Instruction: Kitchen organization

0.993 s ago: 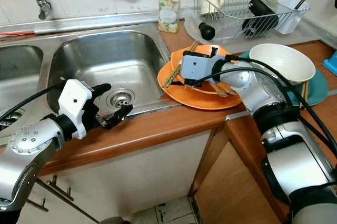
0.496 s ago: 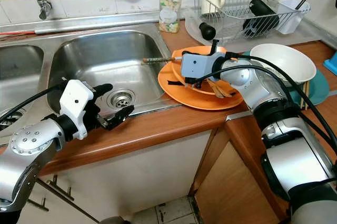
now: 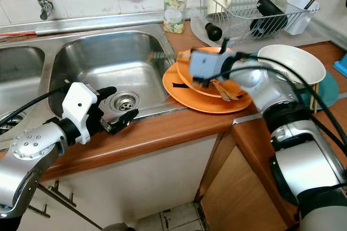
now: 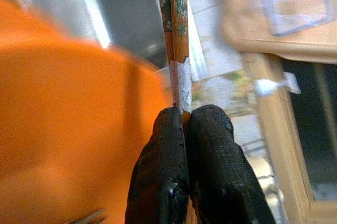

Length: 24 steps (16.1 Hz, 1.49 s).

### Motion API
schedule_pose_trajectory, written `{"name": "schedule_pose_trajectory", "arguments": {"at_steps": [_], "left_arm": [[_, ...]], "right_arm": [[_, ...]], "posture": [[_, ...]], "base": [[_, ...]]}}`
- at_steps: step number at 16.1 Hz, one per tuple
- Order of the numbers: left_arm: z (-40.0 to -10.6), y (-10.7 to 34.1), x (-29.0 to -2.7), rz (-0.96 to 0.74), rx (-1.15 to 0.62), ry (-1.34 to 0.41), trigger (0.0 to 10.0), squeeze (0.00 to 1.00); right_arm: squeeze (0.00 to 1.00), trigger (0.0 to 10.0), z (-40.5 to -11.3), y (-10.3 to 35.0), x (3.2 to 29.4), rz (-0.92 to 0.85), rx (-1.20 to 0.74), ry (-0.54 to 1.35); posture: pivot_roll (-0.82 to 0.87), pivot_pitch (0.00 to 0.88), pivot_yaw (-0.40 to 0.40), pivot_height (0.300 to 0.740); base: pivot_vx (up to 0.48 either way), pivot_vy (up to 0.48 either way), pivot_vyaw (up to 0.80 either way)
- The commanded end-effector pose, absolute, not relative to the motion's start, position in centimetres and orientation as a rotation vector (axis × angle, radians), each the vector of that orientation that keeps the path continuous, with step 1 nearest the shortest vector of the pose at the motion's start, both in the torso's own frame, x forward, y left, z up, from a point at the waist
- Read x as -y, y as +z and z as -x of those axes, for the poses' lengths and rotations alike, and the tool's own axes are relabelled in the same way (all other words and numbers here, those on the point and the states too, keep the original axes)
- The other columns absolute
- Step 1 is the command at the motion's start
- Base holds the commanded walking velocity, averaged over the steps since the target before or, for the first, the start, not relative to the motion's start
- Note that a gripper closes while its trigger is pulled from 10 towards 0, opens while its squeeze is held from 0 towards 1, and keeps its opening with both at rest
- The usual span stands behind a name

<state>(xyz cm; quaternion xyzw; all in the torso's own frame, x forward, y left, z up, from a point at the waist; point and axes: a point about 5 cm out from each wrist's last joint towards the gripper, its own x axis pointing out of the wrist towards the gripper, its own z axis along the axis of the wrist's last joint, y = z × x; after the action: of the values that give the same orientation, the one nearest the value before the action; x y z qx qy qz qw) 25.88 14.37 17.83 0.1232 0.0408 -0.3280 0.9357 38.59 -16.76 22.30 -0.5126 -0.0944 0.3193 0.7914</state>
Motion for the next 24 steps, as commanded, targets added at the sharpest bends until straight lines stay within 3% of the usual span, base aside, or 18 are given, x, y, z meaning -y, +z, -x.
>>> {"name": "schedule_pose_trajectory", "arguments": {"at_steps": [1,2,5,8,11,12,13,17,18,19,22,23,24], "left_arm": [[-26.2,18.4,-14.5,-0.224,-0.084,-0.668,10.0,0.00],[-26.2,18.4,-14.5,-0.211,-0.089,-0.671,10.0,0.00],[-26.6,19.8,-13.9,-0.083,-0.041,-0.731,10.0,0.00],[-27.5,21.0,-14.1,-0.015,0.007,-0.719,10.0,0.00],[-28.0,22.7,-13.7,0.177,0.038,-0.848,10.0,0.00],[-27.9,23.0,-13.6,0.219,0.047,-0.890,10.0,1.00],[-27.7,23.3,-13.6,0.261,0.057,-0.935,10.0,1.00],[-27.9,24.8,-13.7,0.417,0.125,-1.014,10.0,0.97],[-27.8,25.0,-13.7,0.449,0.135,-1.032,10.0,0.18],[-27.7,25.0,-13.8,0.511,0.143,-1.067,10.0,0.00],[-27.6,24.3,-13.2,0.502,0.107,-1.113,9.7,0.00],[-27.7,24.0,-12.9,0.488,0.098,-1.125,2.2,0.00],[-27.6,24.0,-12.8,0.497,0.102,-1.144,0.0,0.00]], "right_arm": [[0.00,0.0,-38.8,24.6,16.8,1.023,0.263,0.659],[0.00,0.0,-38.8,24.8,16.8,0.997,0.266,0.660],[0.00,0.0,-37.4,26.5,15.7,0.606,0.321,0.754],[0.00,0.0,-36.1,27.2,14.8,0.475,0.348,0.817],[0.00,0.0,-32.9,27.6,13.2,0.302,0.348,0.940],[0.00,0.0,-32.0,27.7,13.0,0.269,0.328,0.964],[0.00,0.0,-31.4,27.5,12.9,0.254,0.309,0.976],[0.00,0.0,-28.0,25.6,12.0,0.194,0.194,1.041],[0.00,0.0,-27.5,25.4,11.8,0.184,0.175,1.051],[0.00,0.0,-26.7,25.0,11.6,0.170,0.144,1.074],[0.00,0.0,-25.5,24.6,10.6,0.145,0.110,1.134],[0.00,0.0,-25.2,24.4,10.1,0.141,0.092,1.154],[0.00,0.0,-25.1,24.2,9.9,0.144,0.082,1.165]], "posture": [[0.02,0.000,0.034,0.740],[0.02,0.000,0.035,0.740],[0.01,0.000,0.049,0.740],[0.00,0.000,0.060,0.740],[-0.01,0.000,0.069,0.740],[-0.01,0.000,0.070,0.740],[-0.01,0.000,0.073,0.740],[-0.01,0.000,0.065,0.740],[-0.01,0.000,0.068,0.740],[-0.01,0.000,0.068,0.740],[-0.01,0.000,0.071,0.740],[0.00,0.000,0.071,0.740],[0.00,0.000,0.075,0.740]], "base": [[0.000,0.000,0.00],[0.000,0.000,0.00],[0.000,0.000,0.00],[0.000,0.000,0.00],[0.000,0.000,0.00],[0.000,0.000,0.00],[0.000,0.000,0.00],[0.000,0.000,0.00],[0.000,0.000,0.00],[0.000,0.000,0.00],[0.000,0.000,0.00],[0.000,0.000,0.00],[0.000,0.000,0.00]]}}
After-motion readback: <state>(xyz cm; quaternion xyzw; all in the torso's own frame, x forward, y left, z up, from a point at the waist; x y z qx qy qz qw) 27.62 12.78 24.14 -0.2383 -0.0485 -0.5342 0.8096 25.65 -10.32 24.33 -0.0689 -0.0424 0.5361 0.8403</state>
